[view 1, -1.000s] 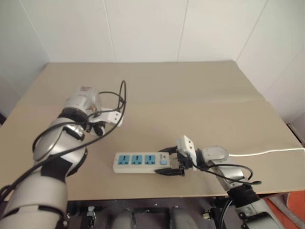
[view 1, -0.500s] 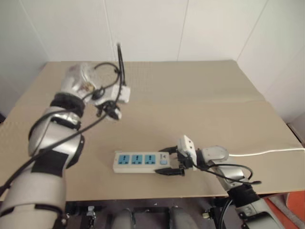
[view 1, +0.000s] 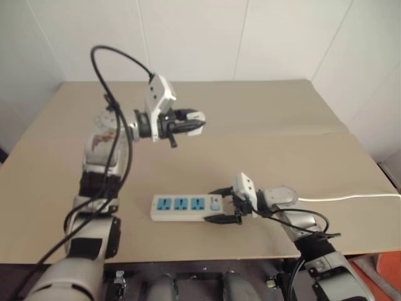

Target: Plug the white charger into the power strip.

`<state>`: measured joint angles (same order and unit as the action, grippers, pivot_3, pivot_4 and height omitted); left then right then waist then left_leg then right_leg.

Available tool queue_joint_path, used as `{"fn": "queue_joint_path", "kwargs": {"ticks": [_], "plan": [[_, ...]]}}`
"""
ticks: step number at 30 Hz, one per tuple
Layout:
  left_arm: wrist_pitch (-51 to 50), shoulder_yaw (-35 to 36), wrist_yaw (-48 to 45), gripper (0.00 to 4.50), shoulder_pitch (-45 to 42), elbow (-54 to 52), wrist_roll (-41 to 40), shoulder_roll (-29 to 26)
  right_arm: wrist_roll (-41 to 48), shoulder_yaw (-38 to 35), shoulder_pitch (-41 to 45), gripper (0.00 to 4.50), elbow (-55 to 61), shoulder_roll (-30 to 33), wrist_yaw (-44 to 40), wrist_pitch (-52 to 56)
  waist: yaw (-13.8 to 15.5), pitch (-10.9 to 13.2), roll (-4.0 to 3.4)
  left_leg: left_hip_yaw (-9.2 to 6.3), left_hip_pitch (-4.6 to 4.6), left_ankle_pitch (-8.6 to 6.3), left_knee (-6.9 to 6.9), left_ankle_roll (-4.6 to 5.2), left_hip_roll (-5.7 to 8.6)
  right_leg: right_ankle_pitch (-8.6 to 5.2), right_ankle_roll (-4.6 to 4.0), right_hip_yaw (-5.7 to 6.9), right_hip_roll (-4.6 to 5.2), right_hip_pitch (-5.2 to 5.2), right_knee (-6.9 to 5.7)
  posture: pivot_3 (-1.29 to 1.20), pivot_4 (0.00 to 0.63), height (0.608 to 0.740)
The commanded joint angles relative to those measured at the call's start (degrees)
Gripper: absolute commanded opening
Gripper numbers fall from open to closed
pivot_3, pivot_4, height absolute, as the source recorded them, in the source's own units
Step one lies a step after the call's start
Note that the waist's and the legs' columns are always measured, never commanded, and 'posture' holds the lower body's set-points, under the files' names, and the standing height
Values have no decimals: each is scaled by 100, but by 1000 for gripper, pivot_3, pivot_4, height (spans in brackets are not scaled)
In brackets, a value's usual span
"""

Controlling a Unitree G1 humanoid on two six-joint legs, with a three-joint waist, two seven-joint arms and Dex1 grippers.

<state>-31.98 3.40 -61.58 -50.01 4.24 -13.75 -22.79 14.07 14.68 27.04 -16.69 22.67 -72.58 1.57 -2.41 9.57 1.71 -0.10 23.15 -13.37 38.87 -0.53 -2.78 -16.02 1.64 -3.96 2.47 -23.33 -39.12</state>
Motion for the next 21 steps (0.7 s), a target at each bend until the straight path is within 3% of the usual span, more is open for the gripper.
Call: {"fn": "queue_joint_path", "kwargs": {"ticks": [1,7,14,21], "plan": [[-634,207,333,1019,174,-1038,-730,76,-105,-119,50,3420,-235,16,88,-267,7,0,0,0,-1,0,0,0,0,0,0,0,0,1,1,0,150,740],[-1324,323,1083,1019,609,-1878,-1521,353,-208,84,-44,3420,-487,-6,-43,-383,4,0,0,0,-20,0,-2,0,2,0,0,-1,2,23,5,0,150,740],[-1303,189,1242,1019,1189,-2409,-1945,216,-471,351,-65,3420,-817,-34,-137,-666,-4,-1,-2,1,-36,0,-6,-1,2,0,0,-2,1,37,10,0,150,740],[-948,-31,903,1019,1971,-2770,-2138,-143,-547,481,-45,3420,-977,-29,-254,-840,-15,-2,-2,4,-115,-2,-39,-3,1,-1,0,-2,1,116,43,0,150,740]]}}
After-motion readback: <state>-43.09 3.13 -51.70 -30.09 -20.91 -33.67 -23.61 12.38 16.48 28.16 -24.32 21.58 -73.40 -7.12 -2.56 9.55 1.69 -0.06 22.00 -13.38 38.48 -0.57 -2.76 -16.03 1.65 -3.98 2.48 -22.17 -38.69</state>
